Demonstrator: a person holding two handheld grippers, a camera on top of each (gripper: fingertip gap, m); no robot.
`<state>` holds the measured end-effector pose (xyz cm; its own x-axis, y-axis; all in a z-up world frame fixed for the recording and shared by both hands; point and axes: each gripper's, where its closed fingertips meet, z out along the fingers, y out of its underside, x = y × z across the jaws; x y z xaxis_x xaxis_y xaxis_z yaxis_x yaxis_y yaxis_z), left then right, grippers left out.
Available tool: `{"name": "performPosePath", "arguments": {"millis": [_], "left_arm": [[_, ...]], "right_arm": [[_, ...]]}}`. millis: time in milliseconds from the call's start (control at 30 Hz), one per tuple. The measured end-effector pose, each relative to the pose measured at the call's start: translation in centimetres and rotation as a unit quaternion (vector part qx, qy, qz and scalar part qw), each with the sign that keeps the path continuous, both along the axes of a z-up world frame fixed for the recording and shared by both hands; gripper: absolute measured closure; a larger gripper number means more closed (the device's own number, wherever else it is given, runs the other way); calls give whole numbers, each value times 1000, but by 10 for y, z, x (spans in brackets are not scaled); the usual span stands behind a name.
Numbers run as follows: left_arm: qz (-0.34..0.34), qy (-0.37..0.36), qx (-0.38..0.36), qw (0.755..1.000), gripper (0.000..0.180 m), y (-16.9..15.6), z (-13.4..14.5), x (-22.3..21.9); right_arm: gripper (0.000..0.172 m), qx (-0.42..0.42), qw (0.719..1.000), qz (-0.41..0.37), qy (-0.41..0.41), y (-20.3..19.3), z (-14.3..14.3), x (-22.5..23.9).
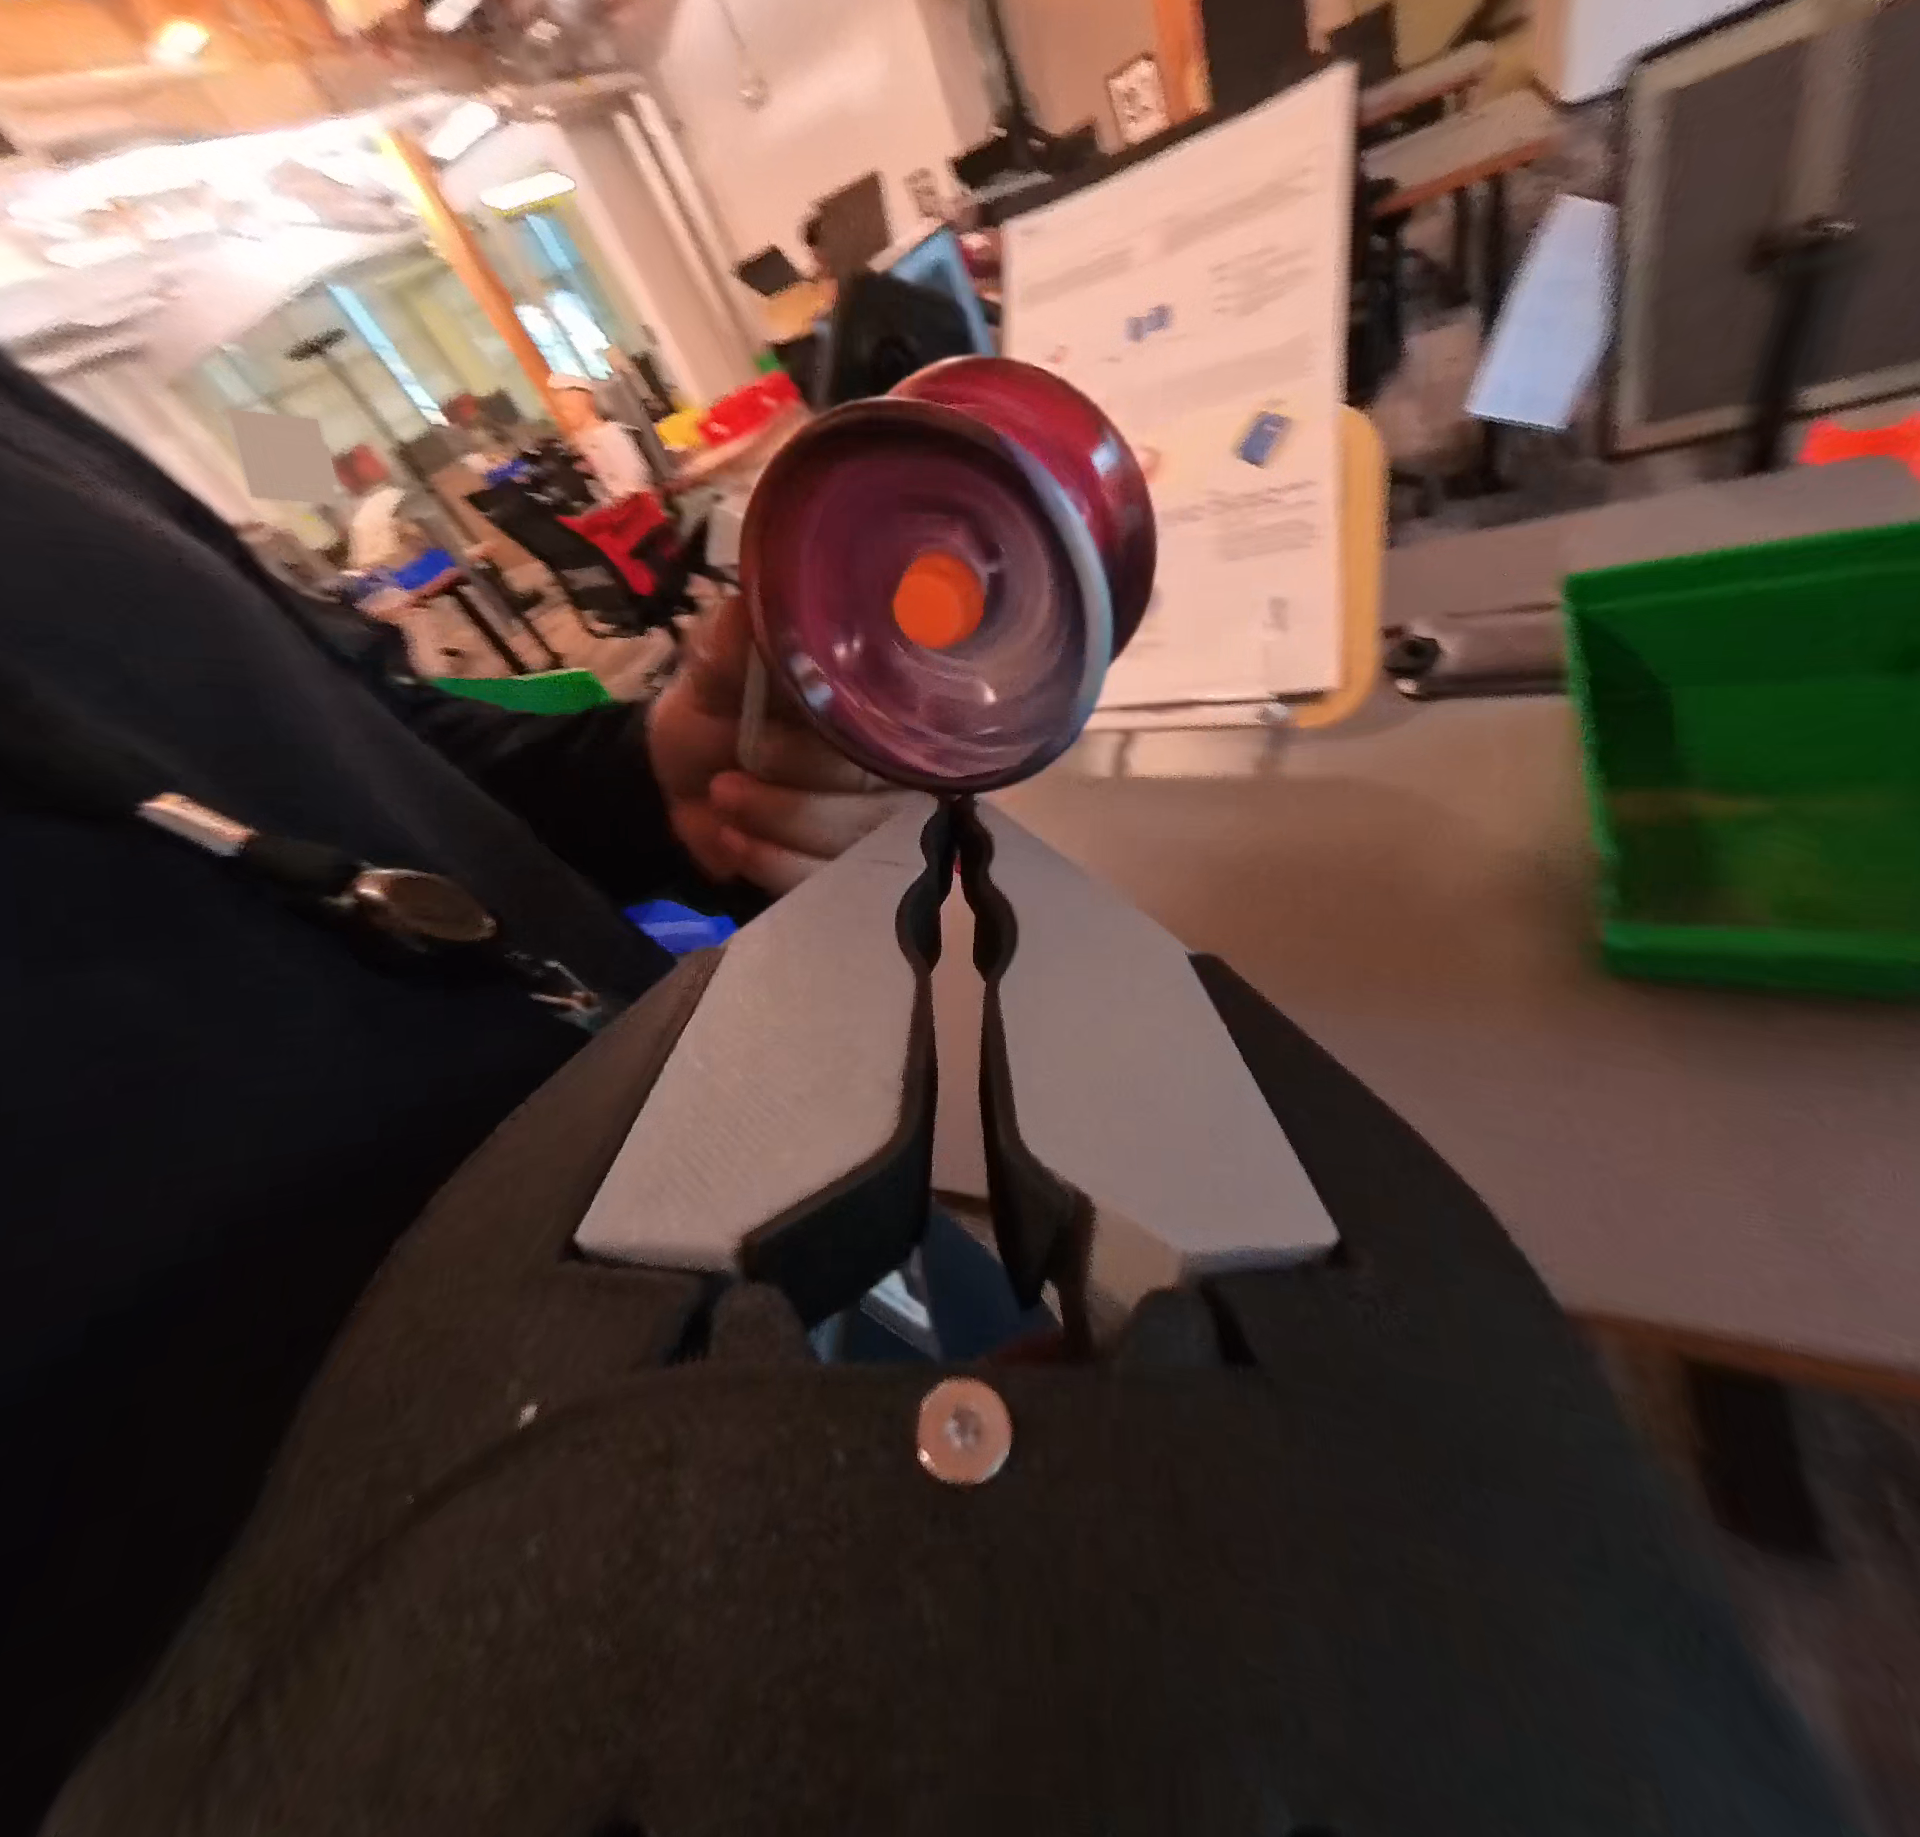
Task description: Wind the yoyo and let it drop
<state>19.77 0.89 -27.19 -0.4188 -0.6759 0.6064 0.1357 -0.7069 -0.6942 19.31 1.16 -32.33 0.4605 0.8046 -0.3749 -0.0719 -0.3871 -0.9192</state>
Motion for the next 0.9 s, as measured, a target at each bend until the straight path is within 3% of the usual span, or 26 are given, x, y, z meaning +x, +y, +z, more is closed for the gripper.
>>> {"name": "performPosePath", "arguments": {"millis": [67,167,400,667,900], "left_arm": [[3,-10,36,999,177,-7,1,-21],[43,42,132,989,178,-9,-9,-38],[72,127,286,947,178,-16,-39,-44],[34,124,300,945,177,-43,-48,-17],[122,219,439,863,177,-62,-52,28]], "right_arm": [[172,-1,999,36,19,-5,1,-21],[172,-26,998,64,2,-5,-12,-44],[172,-68,995,57,-41,-2,-43,-59],[172,-85,996,24,-22,-24,-52,-33],[172,-61,996,71,-3,-36,-49,0]]}}
